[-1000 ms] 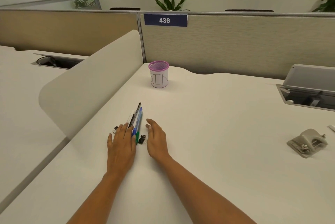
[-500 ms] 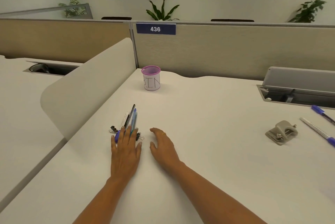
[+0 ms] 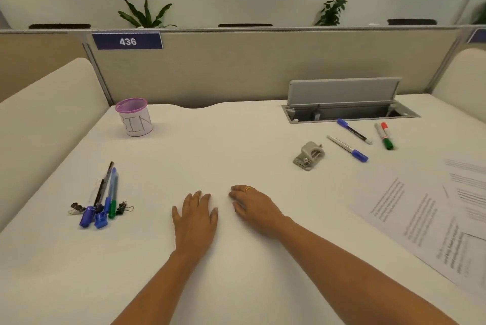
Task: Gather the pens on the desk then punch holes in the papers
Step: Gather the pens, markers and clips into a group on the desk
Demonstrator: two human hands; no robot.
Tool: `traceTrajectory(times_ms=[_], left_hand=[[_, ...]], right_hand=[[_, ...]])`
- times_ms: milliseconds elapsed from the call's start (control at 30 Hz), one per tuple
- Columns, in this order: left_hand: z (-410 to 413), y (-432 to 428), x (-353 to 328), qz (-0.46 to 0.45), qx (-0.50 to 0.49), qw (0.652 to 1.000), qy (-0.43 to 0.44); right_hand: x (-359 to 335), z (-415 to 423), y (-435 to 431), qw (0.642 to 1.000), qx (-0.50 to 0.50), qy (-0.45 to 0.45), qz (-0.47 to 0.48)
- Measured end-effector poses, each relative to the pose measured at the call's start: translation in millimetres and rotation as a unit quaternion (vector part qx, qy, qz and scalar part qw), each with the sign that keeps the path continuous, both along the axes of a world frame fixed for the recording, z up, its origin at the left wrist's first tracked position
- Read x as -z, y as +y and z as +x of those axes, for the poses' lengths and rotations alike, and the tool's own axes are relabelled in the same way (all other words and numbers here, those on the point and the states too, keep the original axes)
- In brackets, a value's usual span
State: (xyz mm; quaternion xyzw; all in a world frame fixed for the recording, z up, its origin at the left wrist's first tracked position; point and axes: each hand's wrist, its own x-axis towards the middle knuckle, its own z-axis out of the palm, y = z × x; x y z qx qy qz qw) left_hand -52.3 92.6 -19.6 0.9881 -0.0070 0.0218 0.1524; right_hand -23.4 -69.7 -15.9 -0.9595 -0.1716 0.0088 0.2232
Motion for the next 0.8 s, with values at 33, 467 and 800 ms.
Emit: traceTrajectory(times_ms=[33,467,800], left_hand=[[2.4,-10.6,-0.9,-0.003,0.01,1.0,0.005],[48.7,-179.3,-35.9,-0.061,0.084,0.992,-0.075],[93.9,-345.1,-53.9,-0.126,0.132,0.981,-0.07]], right_hand=[[-1.1,-1.1,-15.0,1.0,0.013,0.0,-0.006],[-35.5,9.0,-227.4,0.989,0.145,-0.039,-0.009],[-46.1,53.0,-380.3,0.953,0.291,-0.037,0.072]])
